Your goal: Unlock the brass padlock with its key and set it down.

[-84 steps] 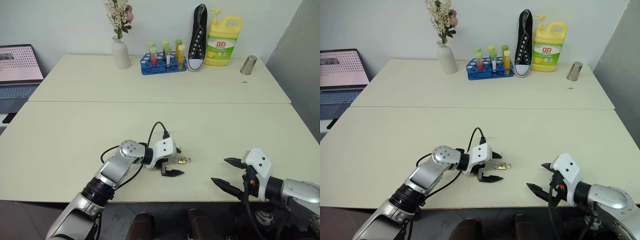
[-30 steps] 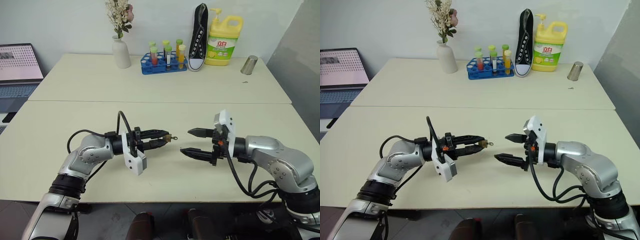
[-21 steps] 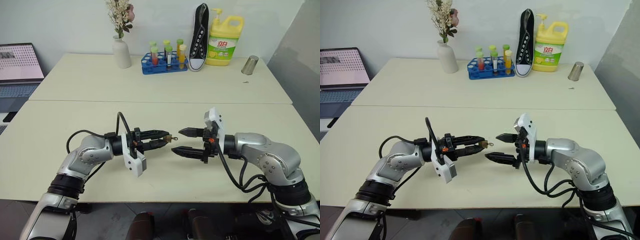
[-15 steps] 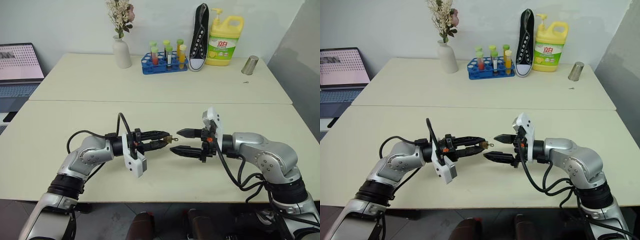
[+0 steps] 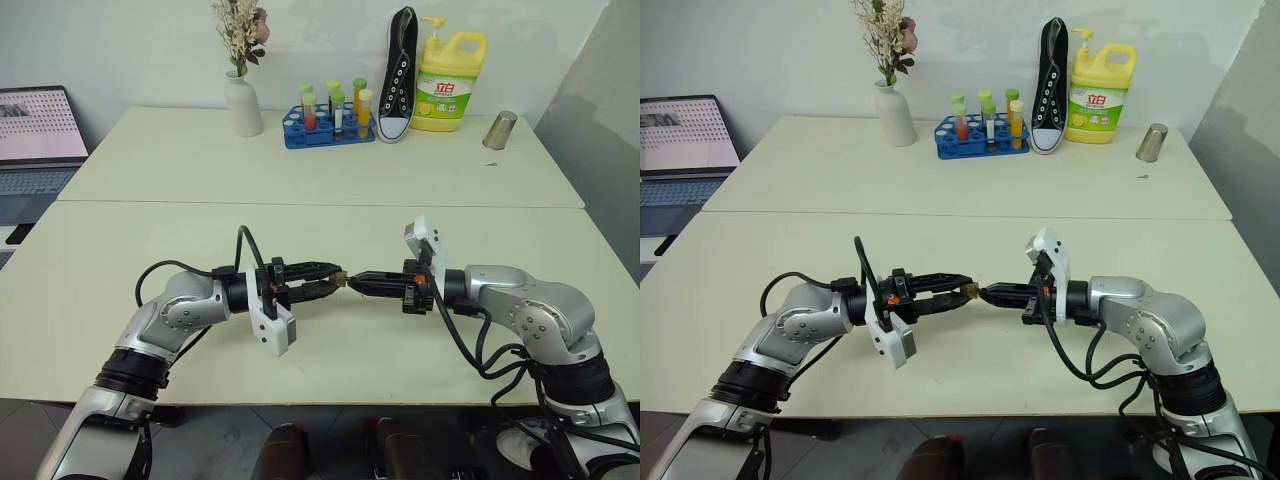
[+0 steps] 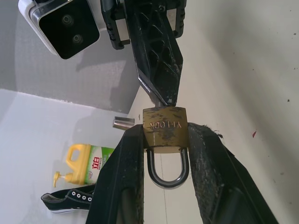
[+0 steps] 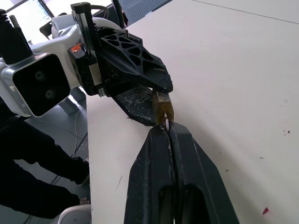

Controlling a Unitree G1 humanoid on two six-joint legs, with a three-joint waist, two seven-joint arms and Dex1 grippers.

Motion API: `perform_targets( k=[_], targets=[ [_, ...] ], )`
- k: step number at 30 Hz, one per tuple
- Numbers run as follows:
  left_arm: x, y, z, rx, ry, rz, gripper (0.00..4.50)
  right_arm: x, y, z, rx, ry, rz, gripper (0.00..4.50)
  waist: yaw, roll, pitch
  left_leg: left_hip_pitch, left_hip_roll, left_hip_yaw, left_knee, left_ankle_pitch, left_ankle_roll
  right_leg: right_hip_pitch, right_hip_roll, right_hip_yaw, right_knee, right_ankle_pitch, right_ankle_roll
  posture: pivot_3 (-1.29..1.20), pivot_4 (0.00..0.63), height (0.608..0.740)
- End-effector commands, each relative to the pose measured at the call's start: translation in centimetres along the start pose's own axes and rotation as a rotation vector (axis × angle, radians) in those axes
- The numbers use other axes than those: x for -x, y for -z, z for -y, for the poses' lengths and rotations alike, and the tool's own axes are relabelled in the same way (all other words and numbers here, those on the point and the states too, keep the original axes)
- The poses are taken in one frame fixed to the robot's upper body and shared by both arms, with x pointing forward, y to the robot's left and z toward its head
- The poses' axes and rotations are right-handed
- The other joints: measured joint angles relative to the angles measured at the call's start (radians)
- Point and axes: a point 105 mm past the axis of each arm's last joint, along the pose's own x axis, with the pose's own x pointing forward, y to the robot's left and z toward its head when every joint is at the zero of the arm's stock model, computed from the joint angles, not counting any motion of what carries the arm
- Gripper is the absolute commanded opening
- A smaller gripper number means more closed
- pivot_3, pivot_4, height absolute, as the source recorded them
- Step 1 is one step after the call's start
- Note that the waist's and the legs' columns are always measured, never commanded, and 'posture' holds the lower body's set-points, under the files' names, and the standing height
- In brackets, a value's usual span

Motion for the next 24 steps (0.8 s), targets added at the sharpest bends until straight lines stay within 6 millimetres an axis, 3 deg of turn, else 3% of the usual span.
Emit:
perform_targets(
  k=[1, 16, 24],
  targets=[
    [-0.08, -0.21, -0.65, -0.026, -0.013, 0.007, 0.96, 0.2, -1.47, -0.69, 0.03, -0.046, 0.036, 0.0, 0.0, 0.0, 0.0, 0.0, 0.0, 0.0, 0.0, 0.0, 0.0, 0.0, 0.0, 0.0, 0.0, 0.0, 0.0, 0.0, 0.15, 0.74],
    [-0.06, -0.02, -0.36, -0.017, -0.014, 0.005, 0.96, 0.26, -1.19, -0.63, 0.023, -0.041, 0.037, 0.0, 0.0, 0.0, 0.0, 0.0, 0.0, 0.0, 0.0, 0.0, 0.0, 0.0, 0.0, 0.0, 0.0, 0.0, 0.0, 0.0, 0.15, 0.74],
    [-0.25, -0.53, -0.2, -0.053, 0.005, 0.031, 0.96, 0.68, -1.72, -0.53, -0.148, -0.094, 0.032, 0.0, 0.0, 0.0, 0.0, 0.0, 0.0, 0.0, 0.0, 0.0, 0.0, 0.0, 0.0, 0.0, 0.0, 0.0, 0.0, 0.0, 0.15, 0.74]
  ],
)
